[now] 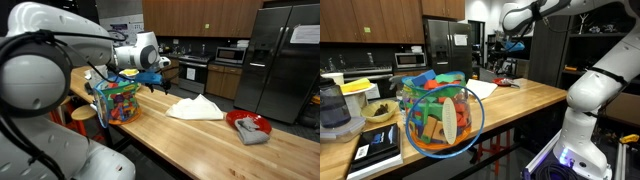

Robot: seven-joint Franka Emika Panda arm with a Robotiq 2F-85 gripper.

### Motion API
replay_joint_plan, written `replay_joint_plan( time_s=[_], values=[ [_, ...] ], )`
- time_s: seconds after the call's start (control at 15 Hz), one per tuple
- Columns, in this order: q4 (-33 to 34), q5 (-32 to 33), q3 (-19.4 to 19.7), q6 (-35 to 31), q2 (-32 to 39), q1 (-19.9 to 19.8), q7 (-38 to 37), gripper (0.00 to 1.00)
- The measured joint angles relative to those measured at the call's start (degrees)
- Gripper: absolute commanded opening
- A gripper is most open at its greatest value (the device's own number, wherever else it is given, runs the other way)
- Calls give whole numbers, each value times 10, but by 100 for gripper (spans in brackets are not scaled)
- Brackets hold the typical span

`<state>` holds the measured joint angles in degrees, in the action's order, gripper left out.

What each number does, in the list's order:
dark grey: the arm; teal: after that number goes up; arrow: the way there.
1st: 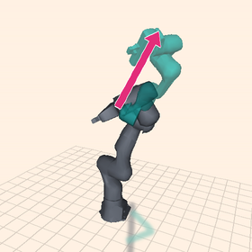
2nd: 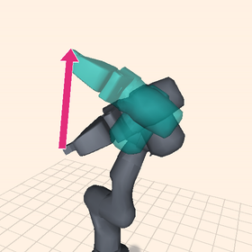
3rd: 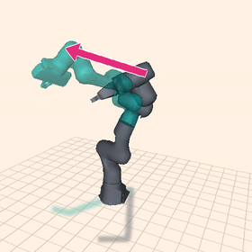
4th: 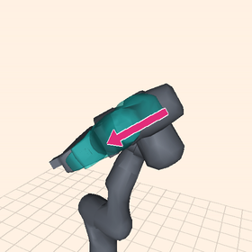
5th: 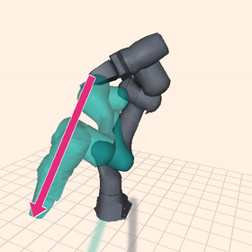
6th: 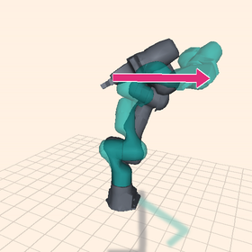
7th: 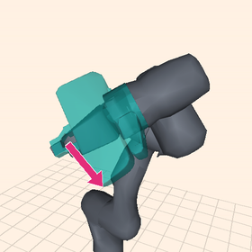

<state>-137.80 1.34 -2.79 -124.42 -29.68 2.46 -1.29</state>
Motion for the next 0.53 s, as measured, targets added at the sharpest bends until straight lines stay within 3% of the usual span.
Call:
replay_joint_plan(
  time_s=[0.27,0.53],
  values=[
    [46,-11,47,-31,53,-3,53,100],
    [88,-41,63,-65,106,-3,82,100]
  ],
)
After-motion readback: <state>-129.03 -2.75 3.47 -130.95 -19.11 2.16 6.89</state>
